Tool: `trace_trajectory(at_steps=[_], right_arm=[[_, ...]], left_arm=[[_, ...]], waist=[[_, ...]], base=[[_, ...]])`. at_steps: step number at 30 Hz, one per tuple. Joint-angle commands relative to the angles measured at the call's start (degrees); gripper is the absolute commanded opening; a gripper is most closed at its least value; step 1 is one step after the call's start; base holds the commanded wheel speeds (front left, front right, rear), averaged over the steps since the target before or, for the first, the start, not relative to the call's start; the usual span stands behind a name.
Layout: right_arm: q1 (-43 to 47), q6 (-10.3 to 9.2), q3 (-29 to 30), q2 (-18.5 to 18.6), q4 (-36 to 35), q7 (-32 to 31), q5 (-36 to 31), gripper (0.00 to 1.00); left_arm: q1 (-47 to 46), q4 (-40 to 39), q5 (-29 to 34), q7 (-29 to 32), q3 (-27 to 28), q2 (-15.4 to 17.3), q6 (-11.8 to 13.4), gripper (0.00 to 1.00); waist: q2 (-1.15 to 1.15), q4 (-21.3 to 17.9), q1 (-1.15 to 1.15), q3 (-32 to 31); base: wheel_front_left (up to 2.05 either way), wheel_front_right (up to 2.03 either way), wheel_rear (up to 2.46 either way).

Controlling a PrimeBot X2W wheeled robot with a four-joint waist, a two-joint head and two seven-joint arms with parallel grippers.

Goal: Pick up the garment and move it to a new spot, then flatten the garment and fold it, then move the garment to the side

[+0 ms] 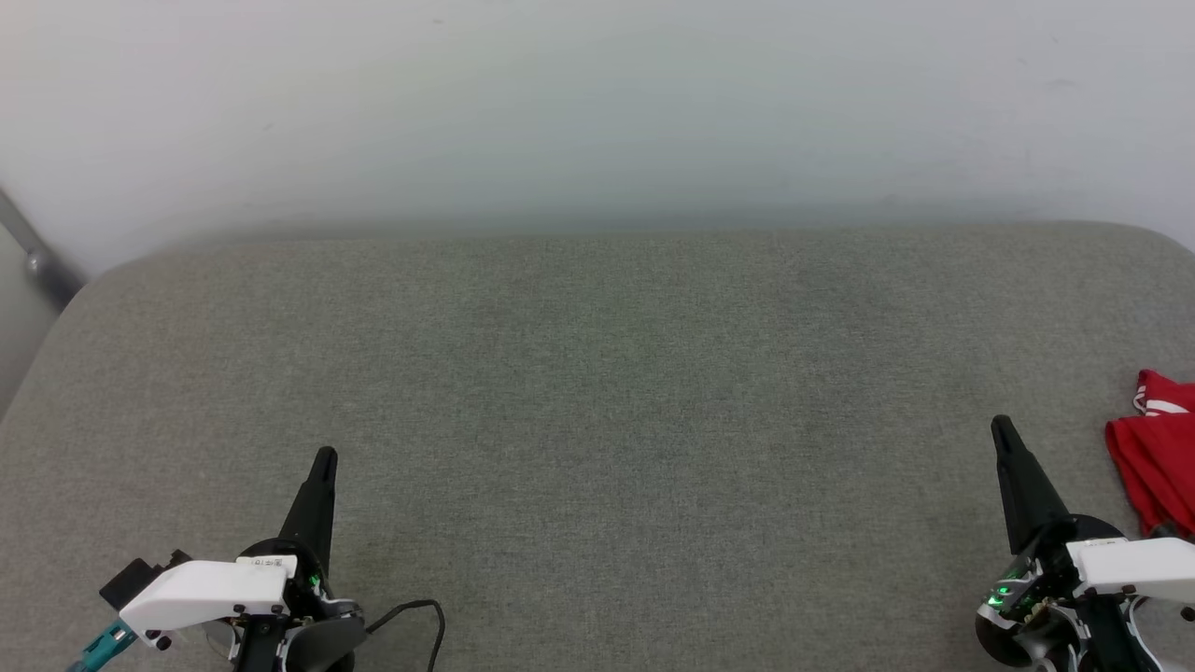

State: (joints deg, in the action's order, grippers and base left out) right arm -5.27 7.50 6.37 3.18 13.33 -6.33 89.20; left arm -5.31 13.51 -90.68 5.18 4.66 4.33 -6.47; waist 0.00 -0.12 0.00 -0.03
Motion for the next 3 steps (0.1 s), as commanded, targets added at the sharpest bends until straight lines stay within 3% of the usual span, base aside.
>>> trace_trajectory(at_steps=[1,3], right_arm=[[-0.9,-0.02,0.1,-0.3,0.3,-0.2,1.2,0.00],[-1.0,-0.02,0.1,-0.4,0.6,-0.2,1.9,0.00]], left_arm=[[-1.1,0.3,-0.9,0.3,0.6,-0.5,-0.6,0.00],[-1.2,0.4,-1.4,0.6,0.9,-0.7,-0.8,0.00]], waist=[[0.00,0.0,0.00,0.0],[0.00,0.1,0.00,0.1]], base=[[0.00,0.00,0.00],[0.00,0.00,0.00]])
